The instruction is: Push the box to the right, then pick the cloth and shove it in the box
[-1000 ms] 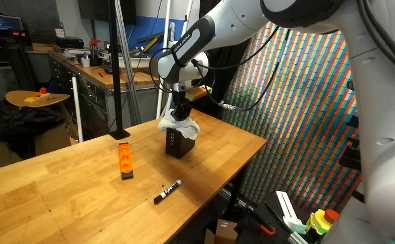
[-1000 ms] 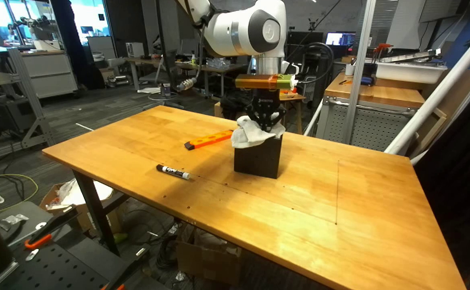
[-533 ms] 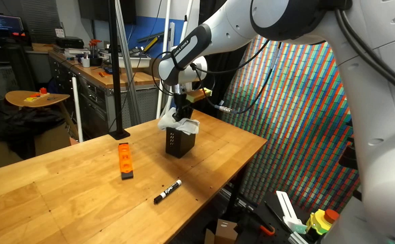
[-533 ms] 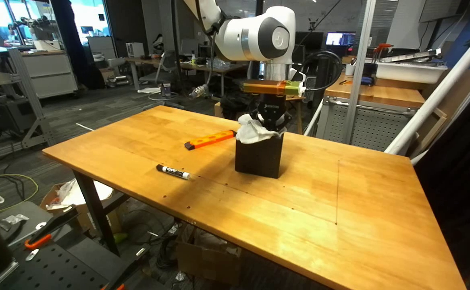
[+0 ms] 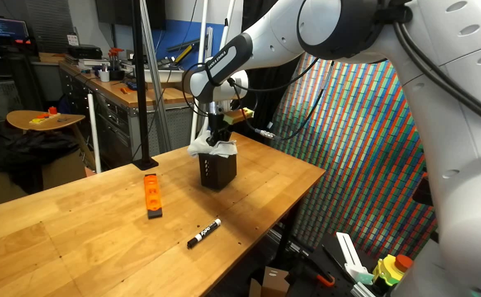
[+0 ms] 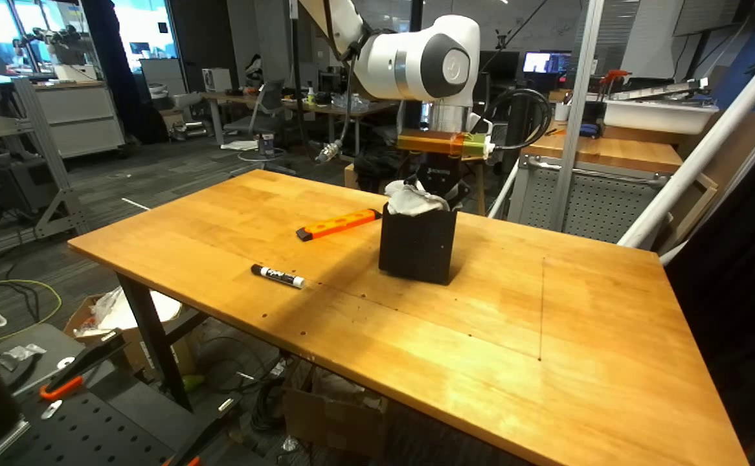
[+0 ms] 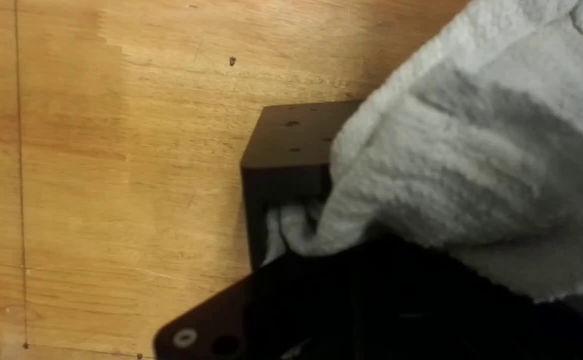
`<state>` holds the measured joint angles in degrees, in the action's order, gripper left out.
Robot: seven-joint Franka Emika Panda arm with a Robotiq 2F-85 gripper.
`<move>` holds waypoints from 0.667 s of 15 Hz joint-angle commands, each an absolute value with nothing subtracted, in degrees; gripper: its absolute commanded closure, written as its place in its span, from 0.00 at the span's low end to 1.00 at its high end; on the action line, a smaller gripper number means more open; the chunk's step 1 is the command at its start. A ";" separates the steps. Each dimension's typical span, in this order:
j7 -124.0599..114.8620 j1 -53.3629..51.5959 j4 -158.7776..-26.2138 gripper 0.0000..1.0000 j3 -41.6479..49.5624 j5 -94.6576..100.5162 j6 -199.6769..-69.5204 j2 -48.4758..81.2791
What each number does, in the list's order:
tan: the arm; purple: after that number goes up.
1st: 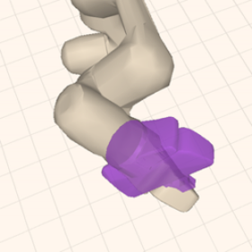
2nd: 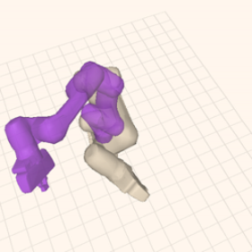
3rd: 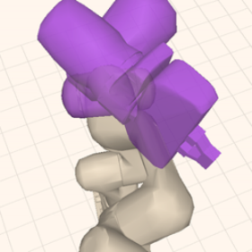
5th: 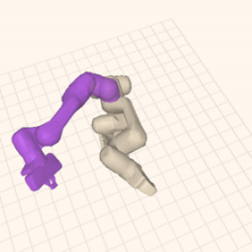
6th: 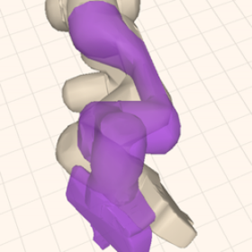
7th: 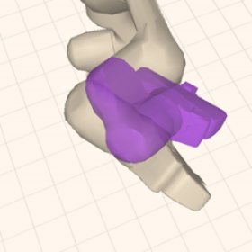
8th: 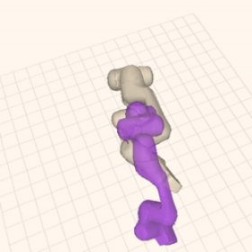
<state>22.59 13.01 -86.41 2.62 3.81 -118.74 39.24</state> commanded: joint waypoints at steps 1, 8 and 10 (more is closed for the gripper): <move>26.37 14.64 -83.38 1.00 0.71 1.80 -120.13 42.47; 27.91 15.07 -82.06 1.00 0.74 2.50 -120.73 42.75; 28.31 15.03 -82.24 1.00 0.79 2.82 -121.49 42.27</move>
<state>26.35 14.22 -84.03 1.30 3.27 -119.84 40.93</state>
